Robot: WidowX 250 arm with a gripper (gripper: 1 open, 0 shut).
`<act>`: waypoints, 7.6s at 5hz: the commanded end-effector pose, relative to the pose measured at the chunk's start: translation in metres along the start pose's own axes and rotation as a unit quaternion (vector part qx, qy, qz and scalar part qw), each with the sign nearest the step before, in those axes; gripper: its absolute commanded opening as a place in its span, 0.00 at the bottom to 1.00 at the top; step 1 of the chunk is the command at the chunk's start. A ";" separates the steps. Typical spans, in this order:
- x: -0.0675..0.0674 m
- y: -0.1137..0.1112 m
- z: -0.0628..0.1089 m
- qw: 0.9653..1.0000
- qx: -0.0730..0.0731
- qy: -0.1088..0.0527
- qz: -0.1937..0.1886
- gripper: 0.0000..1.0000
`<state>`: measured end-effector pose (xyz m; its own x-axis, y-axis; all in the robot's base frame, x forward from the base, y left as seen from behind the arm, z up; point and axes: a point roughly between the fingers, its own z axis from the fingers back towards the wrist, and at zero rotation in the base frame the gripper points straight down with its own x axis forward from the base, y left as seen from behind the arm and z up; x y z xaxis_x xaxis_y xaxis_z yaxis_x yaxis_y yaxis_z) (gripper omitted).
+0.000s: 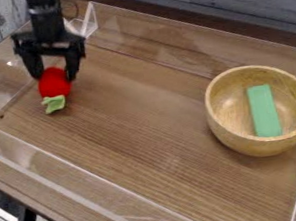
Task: Move the red object to the right side of the table
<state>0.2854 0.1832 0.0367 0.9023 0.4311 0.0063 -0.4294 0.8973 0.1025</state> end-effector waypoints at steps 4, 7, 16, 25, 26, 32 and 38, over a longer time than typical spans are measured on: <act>0.023 -0.011 0.002 0.998 -0.017 0.000 0.065 0.00; 0.023 0.001 0.008 0.999 -0.036 0.025 0.010 0.00; -0.018 0.021 0.005 0.982 -0.101 0.083 -0.134 1.00; 0.011 -0.085 0.068 0.980 -0.172 0.059 -0.084 0.00; 0.013 -0.090 0.069 0.979 -0.172 0.059 -0.088 0.00; -0.004 -0.127 0.068 0.981 -0.190 0.048 0.006 0.00; 0.001 -0.107 0.115 0.965 -0.247 0.045 -0.079 0.00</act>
<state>0.3325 0.0743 0.1119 0.9515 0.2684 -0.1505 -0.3068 0.8661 -0.3947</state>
